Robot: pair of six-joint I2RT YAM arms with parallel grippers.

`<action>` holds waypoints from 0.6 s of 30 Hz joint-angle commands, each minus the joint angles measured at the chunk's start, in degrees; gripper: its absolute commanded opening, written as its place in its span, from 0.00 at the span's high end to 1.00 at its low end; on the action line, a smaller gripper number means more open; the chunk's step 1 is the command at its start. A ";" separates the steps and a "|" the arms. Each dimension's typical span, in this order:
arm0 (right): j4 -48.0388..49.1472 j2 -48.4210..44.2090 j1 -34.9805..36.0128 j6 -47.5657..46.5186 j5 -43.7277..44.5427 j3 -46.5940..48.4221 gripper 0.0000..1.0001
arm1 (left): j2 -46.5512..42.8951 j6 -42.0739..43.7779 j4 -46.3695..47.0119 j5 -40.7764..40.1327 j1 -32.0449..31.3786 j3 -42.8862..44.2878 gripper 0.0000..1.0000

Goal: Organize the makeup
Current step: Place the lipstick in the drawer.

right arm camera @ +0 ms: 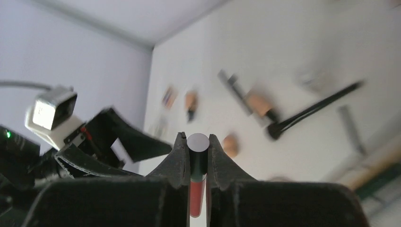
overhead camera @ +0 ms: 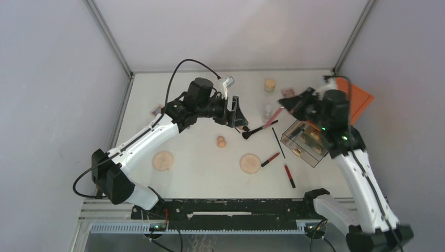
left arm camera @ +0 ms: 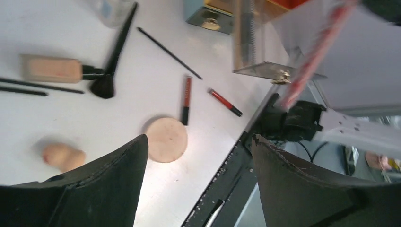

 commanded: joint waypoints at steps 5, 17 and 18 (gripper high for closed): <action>-20.05 -14.95 -22.79 -17.58 12.30 3.97 1.00 | 4.43 -3.28 -9.07 -18.22 6.60 3.27 0.17; -26.62 -10.05 -25.66 -21.62 14.49 1.79 1.00 | 23.29 -11.13 -12.60 -25.74 12.50 12.24 0.17; -26.32 -9.33 -25.67 -21.51 13.39 1.06 1.00 | 24.78 -11.33 -13.04 -26.16 12.50 13.51 0.17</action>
